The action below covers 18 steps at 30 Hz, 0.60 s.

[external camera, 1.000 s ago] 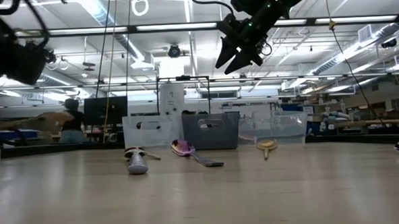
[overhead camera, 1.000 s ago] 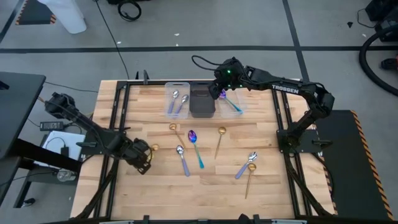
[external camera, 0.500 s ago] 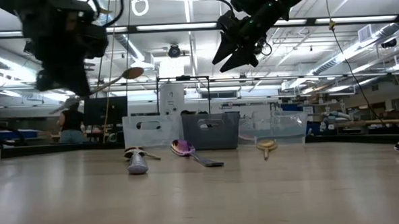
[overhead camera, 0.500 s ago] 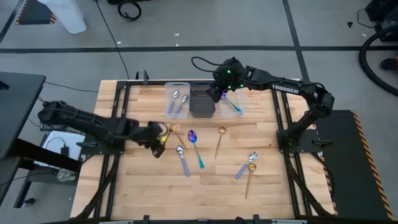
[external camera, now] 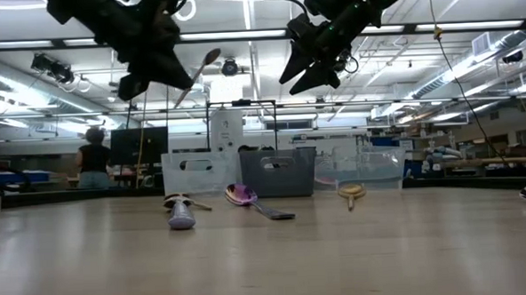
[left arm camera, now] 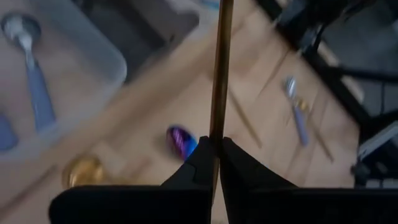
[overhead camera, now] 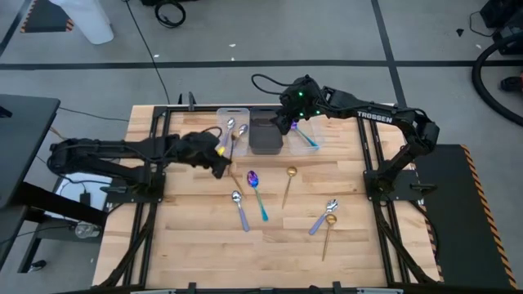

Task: Sort silverware by color (type)
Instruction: Put the bottom left gold spoon into the black bin

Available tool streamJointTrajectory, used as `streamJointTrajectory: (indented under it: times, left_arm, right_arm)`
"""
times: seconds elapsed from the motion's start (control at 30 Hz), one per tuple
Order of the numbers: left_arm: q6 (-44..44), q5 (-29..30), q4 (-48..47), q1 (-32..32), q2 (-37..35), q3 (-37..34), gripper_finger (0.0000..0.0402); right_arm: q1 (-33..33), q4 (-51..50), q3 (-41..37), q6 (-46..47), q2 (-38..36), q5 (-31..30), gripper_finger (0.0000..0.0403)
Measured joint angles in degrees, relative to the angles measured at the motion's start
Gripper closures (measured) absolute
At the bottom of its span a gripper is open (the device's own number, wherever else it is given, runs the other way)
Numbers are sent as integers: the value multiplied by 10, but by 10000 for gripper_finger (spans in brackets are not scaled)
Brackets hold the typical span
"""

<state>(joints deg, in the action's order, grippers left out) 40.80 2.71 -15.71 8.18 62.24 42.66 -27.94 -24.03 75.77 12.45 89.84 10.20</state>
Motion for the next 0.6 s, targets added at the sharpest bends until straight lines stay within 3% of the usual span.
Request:
streamJointTrajectory:
  times: [0.27,0.6]
  left_arm:
    - [-15,0,112,25,0,2,384]
    - [-18,0,138,41,23,2,386]
  right_arm:
    - [0,38,0,33,0,27,181]
    - [-4,50,0,74,0,19,184]
